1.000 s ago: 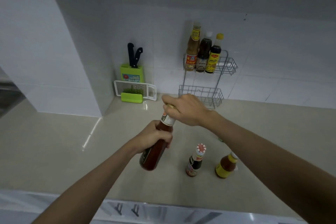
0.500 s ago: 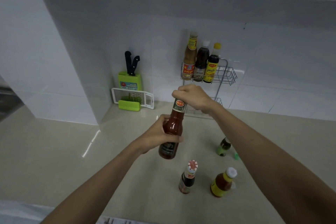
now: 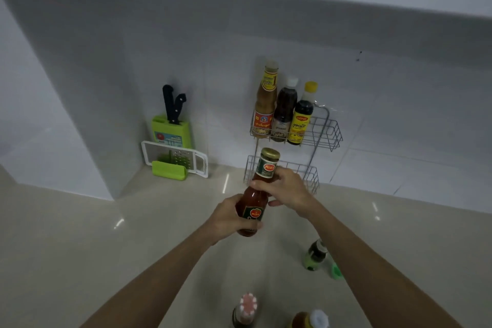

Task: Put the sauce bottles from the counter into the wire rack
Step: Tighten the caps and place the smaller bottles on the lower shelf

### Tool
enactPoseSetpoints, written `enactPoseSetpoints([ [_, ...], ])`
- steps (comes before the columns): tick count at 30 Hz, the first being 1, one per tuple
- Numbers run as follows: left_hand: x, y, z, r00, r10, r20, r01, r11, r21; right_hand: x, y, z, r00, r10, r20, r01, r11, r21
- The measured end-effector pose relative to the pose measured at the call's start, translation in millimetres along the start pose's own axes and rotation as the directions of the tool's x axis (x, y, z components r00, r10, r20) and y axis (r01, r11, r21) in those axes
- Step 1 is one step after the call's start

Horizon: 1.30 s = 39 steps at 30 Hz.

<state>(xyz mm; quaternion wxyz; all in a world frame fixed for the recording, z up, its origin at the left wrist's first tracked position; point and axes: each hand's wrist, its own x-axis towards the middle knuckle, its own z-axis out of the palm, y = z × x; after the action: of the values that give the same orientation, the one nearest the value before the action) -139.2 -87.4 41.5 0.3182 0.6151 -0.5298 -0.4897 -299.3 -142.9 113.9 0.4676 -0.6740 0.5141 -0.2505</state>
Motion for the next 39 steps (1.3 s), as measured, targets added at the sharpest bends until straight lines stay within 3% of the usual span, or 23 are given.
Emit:
enactPoseSetpoints([
  [3,32,-7,-15,0.991,-0.043,0.125,0.038,0.998,0.046,28,16,0,0.986,-0.037,-0.162,0.033,0.999,-0.026],
  [7,72,-8,-38,0.989,-0.14,0.041,0.141,0.99,-0.021,66,34,-1,0.891,-0.077,-0.447,0.037,0.995,-0.097],
  [13,125,-1,-41,0.979,-0.197,0.044,0.197,0.98,0.006,91,51,14,0.848,-0.09,-0.523,0.079,0.996,-0.043],
  [16,145,-2,-38,0.969,-0.236,0.072,0.236,0.972,0.009,105,55,21,0.857,-0.071,-0.51,0.094,0.995,0.019],
  [21,164,-5,-33,0.958,-0.261,0.118,0.266,0.964,-0.022,132,57,21,0.879,-0.035,-0.476,-0.04,0.988,-0.147],
  [28,173,-9,-30,0.953,-0.248,0.177,0.264,0.962,-0.076,163,59,23,0.943,-0.037,-0.332,-0.053,0.965,-0.258],
  [39,171,-6,-30,0.943,-0.217,0.253,0.249,0.964,-0.098,191,59,22,0.975,0.076,-0.208,-0.138,0.943,-0.303],
])
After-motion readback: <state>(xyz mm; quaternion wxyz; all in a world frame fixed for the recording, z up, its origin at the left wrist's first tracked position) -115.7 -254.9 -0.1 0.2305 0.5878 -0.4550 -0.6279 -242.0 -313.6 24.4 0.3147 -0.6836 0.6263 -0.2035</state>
